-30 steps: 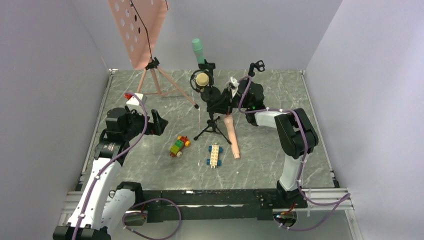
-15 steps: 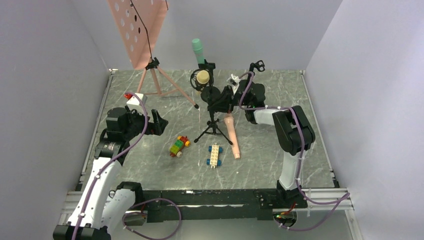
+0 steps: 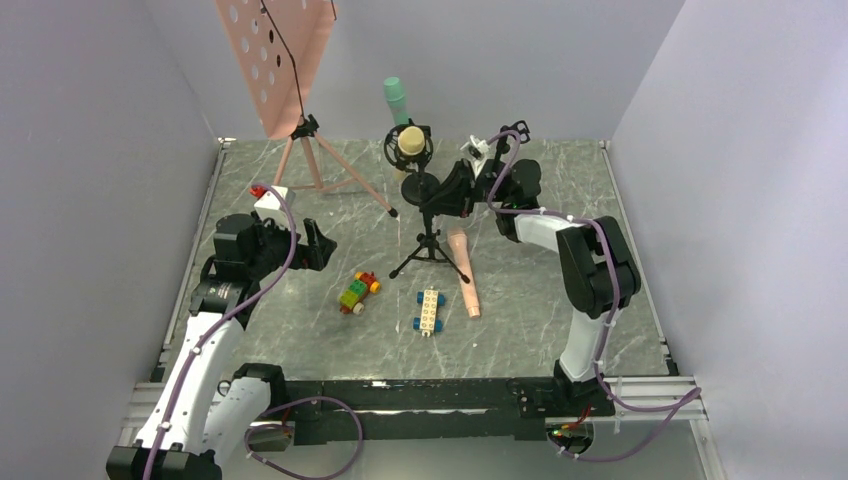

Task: Attach the microphones to the stand

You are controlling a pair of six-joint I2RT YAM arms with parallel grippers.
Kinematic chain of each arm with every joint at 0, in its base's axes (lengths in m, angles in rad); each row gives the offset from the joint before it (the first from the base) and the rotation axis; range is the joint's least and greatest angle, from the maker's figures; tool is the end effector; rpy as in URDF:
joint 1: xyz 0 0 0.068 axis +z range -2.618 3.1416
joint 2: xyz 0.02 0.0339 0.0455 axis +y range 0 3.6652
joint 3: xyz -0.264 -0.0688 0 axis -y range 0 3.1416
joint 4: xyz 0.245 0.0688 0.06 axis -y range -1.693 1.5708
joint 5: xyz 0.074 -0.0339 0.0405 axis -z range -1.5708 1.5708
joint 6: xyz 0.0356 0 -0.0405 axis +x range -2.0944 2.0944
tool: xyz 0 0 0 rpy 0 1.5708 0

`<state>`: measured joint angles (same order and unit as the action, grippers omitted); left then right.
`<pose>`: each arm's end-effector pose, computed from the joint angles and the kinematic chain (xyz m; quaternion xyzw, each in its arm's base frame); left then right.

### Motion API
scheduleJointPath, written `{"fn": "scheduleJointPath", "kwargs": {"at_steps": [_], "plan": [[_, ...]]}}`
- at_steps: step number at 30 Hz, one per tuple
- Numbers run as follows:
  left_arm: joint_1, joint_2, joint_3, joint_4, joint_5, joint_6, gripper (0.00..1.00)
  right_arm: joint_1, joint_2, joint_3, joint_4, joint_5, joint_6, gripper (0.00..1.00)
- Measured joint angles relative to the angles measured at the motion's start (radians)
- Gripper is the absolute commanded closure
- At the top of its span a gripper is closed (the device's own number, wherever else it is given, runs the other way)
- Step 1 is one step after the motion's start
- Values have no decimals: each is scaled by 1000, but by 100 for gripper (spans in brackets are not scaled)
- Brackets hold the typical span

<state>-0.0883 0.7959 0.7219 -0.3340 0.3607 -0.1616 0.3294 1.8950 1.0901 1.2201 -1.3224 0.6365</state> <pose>0.1807 -0.0286 0.3013 0.0683 0.8252 -0.2161 0.5174 0.3606 0.1597 0.2621 -0.4424 0.5047 0.6041 0.4298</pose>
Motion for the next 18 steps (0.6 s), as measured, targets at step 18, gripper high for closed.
{"fn": "scheduleJointPath", "kwargs": {"at_steps": [18], "plan": [[0,0,0,0,0,1,1,-222,-209,22,-209,-17,-88,100]]}}
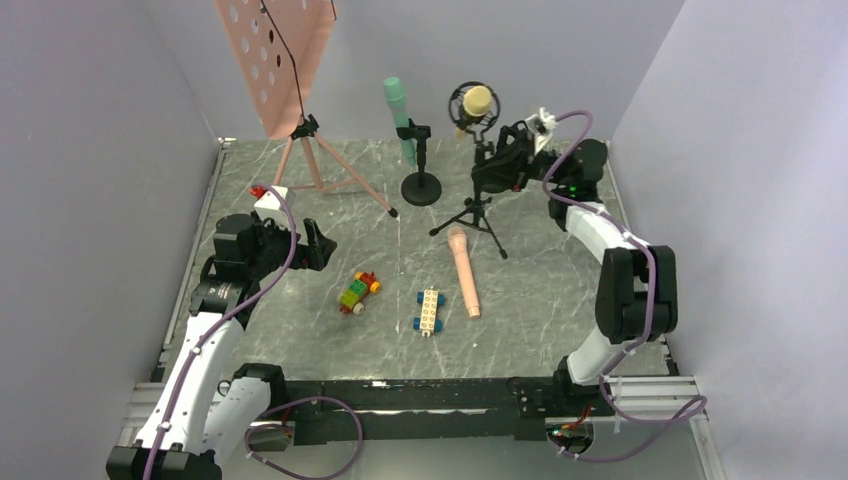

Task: Attach the microphones to the stand

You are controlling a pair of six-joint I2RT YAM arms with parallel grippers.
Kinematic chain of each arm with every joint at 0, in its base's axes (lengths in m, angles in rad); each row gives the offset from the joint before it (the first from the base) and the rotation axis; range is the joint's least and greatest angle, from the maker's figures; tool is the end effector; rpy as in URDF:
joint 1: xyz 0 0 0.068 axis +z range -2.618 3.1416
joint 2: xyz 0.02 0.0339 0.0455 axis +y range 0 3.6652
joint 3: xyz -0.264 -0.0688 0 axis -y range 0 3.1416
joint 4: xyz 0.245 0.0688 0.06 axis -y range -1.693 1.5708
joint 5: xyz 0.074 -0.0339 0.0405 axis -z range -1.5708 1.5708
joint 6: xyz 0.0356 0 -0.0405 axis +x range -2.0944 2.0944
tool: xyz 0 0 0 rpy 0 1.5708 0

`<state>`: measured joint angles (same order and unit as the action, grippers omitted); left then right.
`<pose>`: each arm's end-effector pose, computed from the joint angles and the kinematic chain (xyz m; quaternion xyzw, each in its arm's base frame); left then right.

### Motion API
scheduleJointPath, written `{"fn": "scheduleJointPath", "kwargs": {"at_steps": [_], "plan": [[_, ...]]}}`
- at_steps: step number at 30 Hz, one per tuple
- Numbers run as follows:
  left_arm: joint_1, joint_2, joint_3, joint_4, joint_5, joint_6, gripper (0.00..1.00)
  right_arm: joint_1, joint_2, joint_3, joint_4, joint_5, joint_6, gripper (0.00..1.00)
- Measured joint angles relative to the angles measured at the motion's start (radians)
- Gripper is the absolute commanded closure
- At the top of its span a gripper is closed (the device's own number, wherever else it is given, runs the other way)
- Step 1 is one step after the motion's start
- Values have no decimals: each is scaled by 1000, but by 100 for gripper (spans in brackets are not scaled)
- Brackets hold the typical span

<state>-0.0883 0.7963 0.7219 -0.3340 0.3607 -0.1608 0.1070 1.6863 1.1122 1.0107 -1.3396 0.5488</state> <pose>0.1808 -0.0286 0.3012 0.0686 0.8253 -0.2159 0.5173 0.3574 0.0732 0.3278 -0.4187 0.5256 0.5287 0.5186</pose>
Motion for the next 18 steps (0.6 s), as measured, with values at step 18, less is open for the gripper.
{"fn": "scheduleJointPath", "kwargs": {"at_steps": [18], "plan": [[0,13,0,0,1,2,1,-412,-148,-105,-218,-17,-278,100]]}}
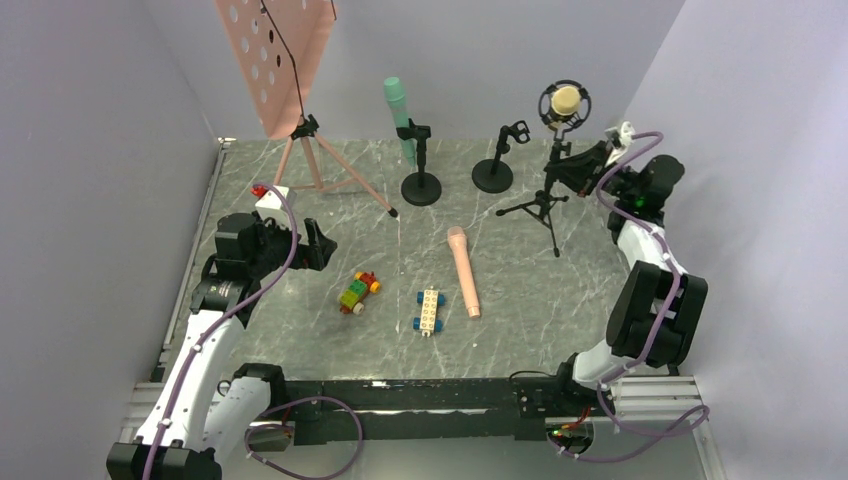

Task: Attach the microphones to the stand

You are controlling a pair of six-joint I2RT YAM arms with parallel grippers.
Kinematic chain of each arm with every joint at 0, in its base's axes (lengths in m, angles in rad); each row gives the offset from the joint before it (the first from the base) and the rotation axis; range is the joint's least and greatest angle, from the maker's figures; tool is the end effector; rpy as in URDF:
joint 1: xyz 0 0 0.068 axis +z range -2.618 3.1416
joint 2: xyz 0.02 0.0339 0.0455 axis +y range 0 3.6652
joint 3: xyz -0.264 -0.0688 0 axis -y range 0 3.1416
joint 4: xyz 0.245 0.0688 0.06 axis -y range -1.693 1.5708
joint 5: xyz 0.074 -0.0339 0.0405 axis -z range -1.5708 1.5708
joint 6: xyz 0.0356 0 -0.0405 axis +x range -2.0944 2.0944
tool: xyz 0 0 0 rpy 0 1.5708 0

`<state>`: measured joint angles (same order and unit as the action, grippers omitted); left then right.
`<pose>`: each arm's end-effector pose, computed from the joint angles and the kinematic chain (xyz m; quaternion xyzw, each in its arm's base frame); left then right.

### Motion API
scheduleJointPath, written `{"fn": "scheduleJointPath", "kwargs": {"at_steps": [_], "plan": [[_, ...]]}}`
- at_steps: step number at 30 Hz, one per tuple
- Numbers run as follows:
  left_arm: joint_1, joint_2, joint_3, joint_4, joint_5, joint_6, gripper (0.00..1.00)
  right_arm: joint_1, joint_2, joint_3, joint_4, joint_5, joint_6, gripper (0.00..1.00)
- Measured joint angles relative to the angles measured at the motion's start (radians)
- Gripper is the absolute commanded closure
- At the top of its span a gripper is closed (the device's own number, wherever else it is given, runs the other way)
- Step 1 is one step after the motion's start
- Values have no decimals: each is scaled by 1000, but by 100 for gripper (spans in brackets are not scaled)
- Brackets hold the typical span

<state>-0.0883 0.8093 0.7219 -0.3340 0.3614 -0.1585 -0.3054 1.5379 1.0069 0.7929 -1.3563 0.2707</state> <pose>0.1832 -0.0289 0.2991 0.0687 0.8286 -0.2155 0.5121 0.3269 -0.0666 0.3262 -0.3426 0.5959 0.3711 0.6244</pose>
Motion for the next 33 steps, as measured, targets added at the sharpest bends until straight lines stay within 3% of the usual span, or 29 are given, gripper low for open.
{"fn": "scheduleJointPath", "kwargs": {"at_steps": [6,9,13,24,27,33], "plan": [[0,1,0,0,0,5,1,-95,57,-7,260,-29,104,100],[0,1,0,0,0,7,1,-125,177,12,479,-47,241,100],[0,6,0,0,0,8,1,-152,342,59,583,-55,372,100],[0,36,0,0,-1,8,1,-169,433,149,668,-74,422,100],[0,41,0,0,-1,8,1,-169,435,151,626,-65,327,100],[0,51,0,0,-3,8,1,-161,438,163,335,-27,32,100]]}}
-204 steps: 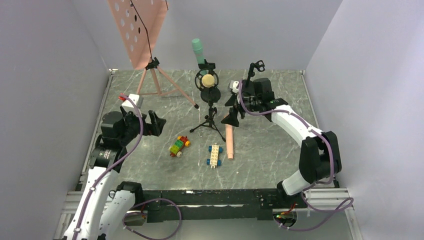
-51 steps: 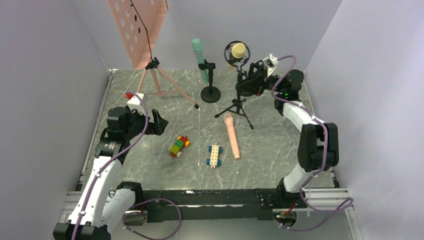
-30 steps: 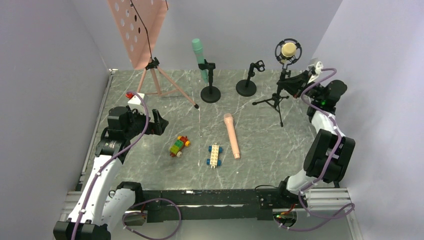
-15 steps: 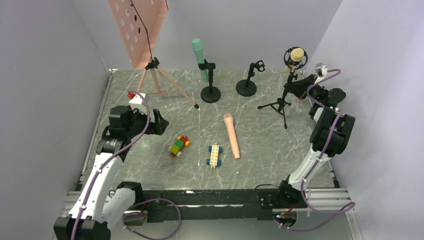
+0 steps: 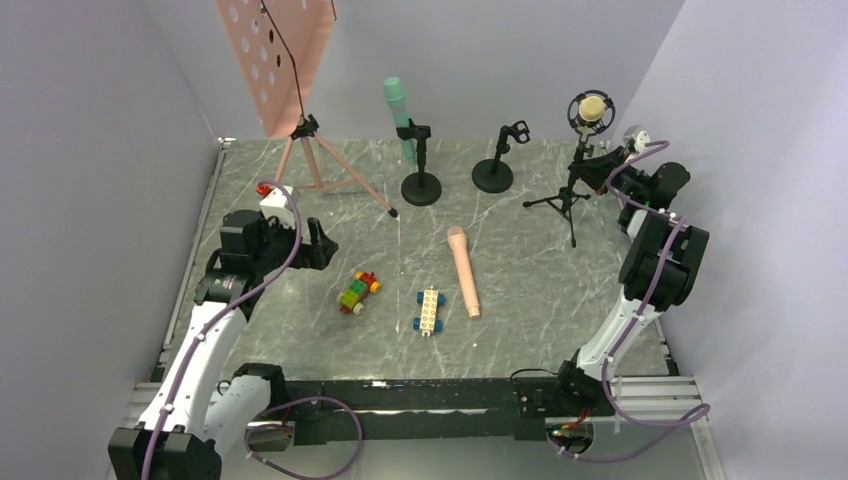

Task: Attach the microphones to the stand

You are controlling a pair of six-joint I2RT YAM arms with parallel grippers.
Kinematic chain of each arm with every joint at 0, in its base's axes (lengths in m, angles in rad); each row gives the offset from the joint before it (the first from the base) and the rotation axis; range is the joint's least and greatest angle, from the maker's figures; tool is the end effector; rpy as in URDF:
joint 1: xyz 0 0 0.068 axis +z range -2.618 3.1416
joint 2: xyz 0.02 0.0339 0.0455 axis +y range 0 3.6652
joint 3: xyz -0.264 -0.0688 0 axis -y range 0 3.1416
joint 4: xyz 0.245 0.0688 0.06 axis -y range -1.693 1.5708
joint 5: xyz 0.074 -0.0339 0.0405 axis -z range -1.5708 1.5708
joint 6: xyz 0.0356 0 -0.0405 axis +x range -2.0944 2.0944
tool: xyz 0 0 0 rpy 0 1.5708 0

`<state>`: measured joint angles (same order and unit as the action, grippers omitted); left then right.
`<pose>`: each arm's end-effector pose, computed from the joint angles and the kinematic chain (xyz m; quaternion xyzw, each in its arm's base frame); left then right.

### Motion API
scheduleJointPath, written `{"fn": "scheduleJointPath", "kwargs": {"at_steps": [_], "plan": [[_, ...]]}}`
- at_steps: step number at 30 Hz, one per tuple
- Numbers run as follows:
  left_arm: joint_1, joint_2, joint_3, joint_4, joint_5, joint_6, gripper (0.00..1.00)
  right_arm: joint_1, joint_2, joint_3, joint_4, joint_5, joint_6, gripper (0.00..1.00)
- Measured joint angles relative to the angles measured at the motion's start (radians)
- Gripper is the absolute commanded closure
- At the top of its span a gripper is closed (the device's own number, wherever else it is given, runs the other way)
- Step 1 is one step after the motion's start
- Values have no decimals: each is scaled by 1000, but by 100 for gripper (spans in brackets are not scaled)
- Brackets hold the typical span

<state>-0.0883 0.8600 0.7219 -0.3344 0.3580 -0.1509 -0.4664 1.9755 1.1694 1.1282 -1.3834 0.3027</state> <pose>0.1924 -0.0296 0.2904 0.0666 0.8418 -0.2121 0.4918 0.3849 -0.1546 0.2464 -0.3108 0.6115 0.3205 0.6533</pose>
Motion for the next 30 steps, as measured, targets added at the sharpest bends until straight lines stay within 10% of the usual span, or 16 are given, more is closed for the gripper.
{"fn": "scheduleJointPath", "kwargs": {"at_steps": [30], "plan": [[0,26,0,-1,-16,8,1,-2,172,125,115,40,-5,80]]}}
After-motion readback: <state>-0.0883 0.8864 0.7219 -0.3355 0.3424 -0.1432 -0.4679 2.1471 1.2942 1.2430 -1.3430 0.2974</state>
